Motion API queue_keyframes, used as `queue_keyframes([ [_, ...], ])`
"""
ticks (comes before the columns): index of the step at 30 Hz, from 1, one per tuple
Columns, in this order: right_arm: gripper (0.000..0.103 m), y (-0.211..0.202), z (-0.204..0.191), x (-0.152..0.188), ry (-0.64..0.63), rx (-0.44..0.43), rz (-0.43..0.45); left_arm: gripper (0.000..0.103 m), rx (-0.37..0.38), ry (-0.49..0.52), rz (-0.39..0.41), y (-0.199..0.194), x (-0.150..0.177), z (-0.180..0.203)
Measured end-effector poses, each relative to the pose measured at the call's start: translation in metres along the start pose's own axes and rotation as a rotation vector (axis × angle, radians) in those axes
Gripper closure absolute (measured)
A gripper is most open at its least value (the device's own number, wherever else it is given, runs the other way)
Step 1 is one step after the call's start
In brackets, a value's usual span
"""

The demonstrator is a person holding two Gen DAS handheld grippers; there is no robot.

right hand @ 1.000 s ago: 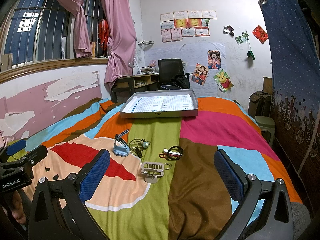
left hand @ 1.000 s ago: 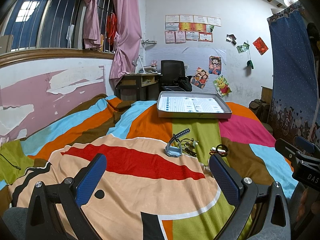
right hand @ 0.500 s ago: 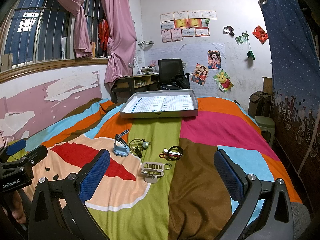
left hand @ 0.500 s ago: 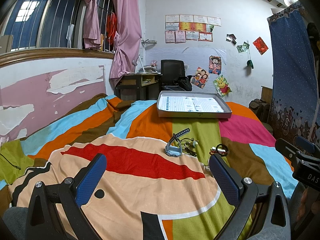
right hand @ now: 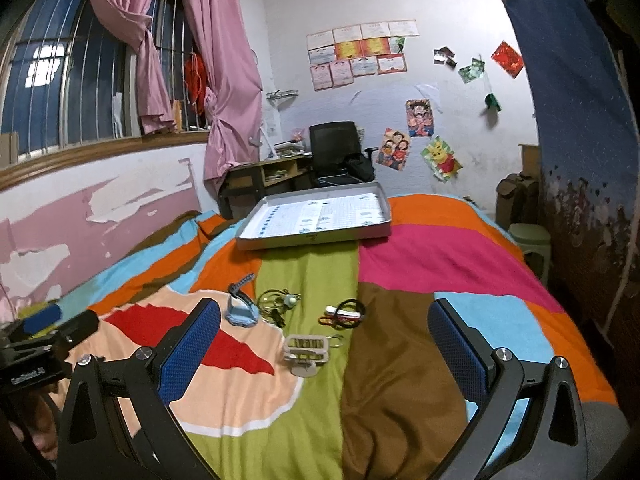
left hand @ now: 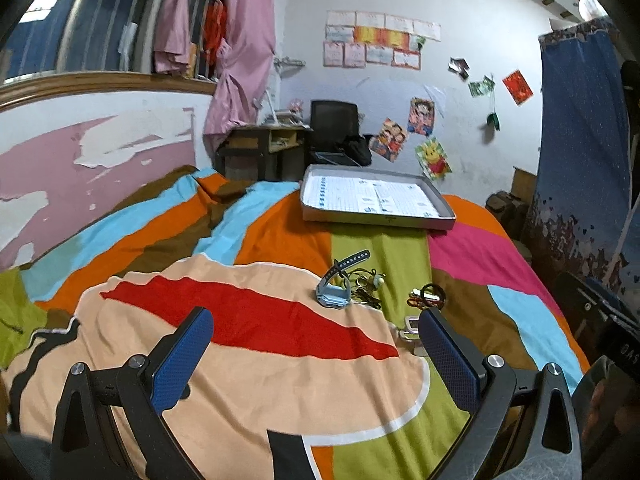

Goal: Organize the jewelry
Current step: 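Grasp the blue watch with the left tool while the right tool grasps the white hair clip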

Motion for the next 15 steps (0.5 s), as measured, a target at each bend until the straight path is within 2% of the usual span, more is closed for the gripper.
queue_keyframes([
  [7,0.001,0.035,0.003,-0.011,0.009,-0.014,-0.001,0.000,0.062,-0.020,-0.071,0.058,-0.021,-0.006],
  [11,0.001,0.069,0.007,-0.023,-0.001,0.020,0.005,0.000,0.085,0.008,-0.087,0.106,-0.031,-0.005],
  [15,0.001,0.107,0.014,-0.020,0.054,0.046,-0.029,0.000,0.142,0.012,-0.104,0.157,-0.030,-0.003],
])
Point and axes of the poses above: each gripper's, at about its wrist camera, not at the fingertips, and y roughly the way its jaws point, z to its right, x to its underside, the point moved 10 cm from there along y, roughly the way its jaws point, and after that the axes turned 4 degrees about z, right-handed, at the moved point
